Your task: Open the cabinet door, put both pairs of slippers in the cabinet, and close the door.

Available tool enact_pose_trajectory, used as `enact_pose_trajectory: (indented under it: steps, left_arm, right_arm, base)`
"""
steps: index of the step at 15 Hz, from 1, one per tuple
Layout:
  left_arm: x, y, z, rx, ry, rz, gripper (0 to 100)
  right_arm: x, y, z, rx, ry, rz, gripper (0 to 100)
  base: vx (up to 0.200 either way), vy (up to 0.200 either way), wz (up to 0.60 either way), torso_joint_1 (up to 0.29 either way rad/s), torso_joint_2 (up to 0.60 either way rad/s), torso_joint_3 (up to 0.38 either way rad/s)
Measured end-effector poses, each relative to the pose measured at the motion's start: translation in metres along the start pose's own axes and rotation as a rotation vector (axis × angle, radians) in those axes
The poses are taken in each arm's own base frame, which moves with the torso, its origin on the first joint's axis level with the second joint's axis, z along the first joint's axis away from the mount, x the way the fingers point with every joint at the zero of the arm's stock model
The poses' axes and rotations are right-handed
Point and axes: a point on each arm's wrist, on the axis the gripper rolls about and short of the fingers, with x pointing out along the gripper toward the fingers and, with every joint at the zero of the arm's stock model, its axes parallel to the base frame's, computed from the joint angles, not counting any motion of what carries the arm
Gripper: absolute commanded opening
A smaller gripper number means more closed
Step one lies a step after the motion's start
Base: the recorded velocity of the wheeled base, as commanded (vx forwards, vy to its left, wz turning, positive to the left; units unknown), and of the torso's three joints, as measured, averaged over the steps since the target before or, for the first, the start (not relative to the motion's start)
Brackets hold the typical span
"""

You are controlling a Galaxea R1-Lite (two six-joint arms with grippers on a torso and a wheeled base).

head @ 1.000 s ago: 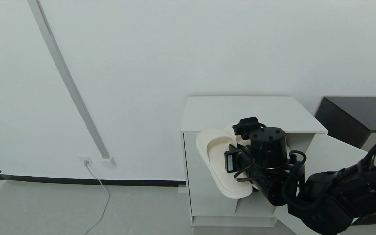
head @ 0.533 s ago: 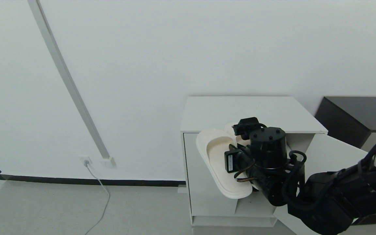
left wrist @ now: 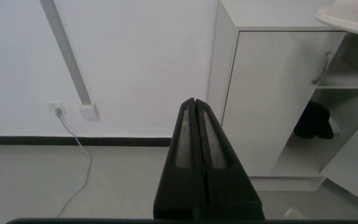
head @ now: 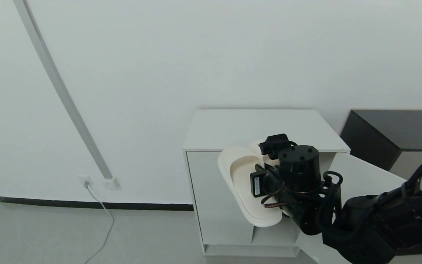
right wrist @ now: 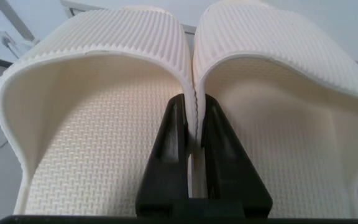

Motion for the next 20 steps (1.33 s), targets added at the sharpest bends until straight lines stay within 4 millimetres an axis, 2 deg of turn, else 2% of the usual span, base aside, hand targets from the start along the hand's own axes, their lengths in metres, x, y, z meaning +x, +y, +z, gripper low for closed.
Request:
enact_pose_trajectory:
  steps: [8,15,20]
  left_arm:
    - [0.0,0.0,0.0,0.0,0.0,0.0,0]
    - [0.0,0.0,0.0,-0.002,-0.001,0.0,0]
    - [0.0,0.0,0.0,-0.001,0.0,-0.001,0]
  right_arm:
    - [-0.012,0.008,-0.005,-0.014,-0.006,0.038,0]
    - [-0.024,0.003,-0.009,-0.025,-0.023,0.061,0]
    - [-0.043,0.003,-0.012,-0.034,-0.018,0.146,0]
  base:
    - [0.0,-0.2,0.0,0.004,0.0,0.002]
    - [0.0,0.0,0.0,0.0,0.0,0.0]
    - [0.0,0.0,0.0,0.0,0.0,0.0]
